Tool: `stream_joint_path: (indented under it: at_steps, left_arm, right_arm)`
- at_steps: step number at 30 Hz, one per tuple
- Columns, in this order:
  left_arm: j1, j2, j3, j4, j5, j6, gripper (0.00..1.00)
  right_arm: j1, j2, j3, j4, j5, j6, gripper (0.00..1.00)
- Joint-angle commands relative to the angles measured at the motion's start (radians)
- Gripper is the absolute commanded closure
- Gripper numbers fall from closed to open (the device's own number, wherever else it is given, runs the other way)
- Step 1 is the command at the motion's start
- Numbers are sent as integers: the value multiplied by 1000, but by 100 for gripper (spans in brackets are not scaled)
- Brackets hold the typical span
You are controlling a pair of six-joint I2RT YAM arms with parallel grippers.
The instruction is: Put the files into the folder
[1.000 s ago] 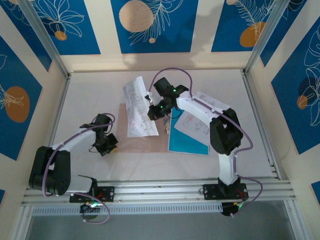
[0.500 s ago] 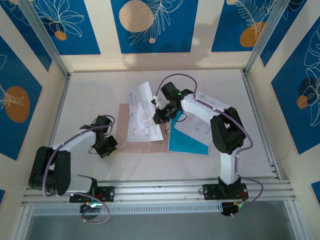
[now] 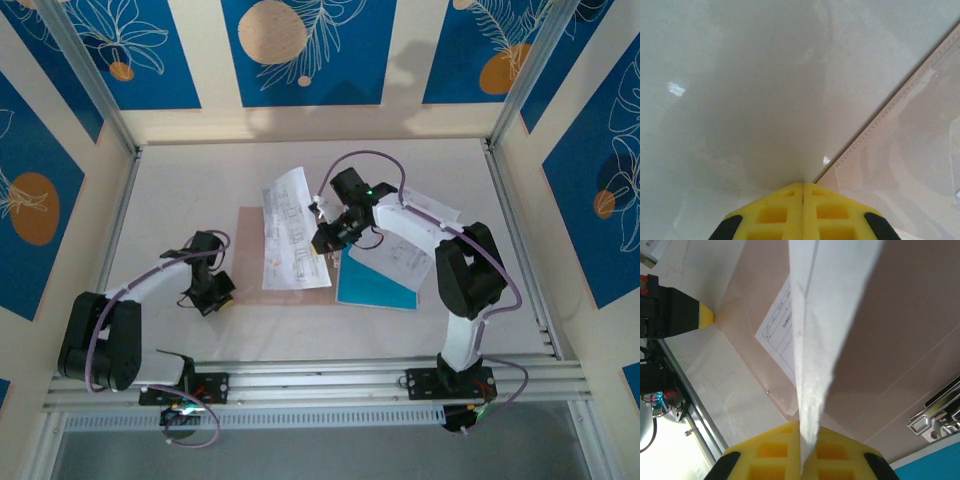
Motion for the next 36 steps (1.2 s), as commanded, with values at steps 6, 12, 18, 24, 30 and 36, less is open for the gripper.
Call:
stream_joint_path:
  at_steps: [6,12,18,24,30,36]
  left_arm:
    - [12,7,-4,-8,7,-2,100]
    - [11,2,-15,3,15,-10,100]
    - [11,0,-13,0,18,-10,100]
    - [16,-42,17,-35,-12,3,100]
    - [63,-33,45,-46,-10,20,100]
    - [85,23,46,7,29,16,100]
  right_arm:
    - [-6,23,-21,26,-88,18,100]
    - [-5,60,-18,68,-140,40,100]
    - [-5,101,-23,107,-179,66,100]
    - [-5,116,-56,156,-182,93,100]
    - [-7,131,-85,180,-181,101,100]
    - [-11,135,-126,207,-164,110,100]
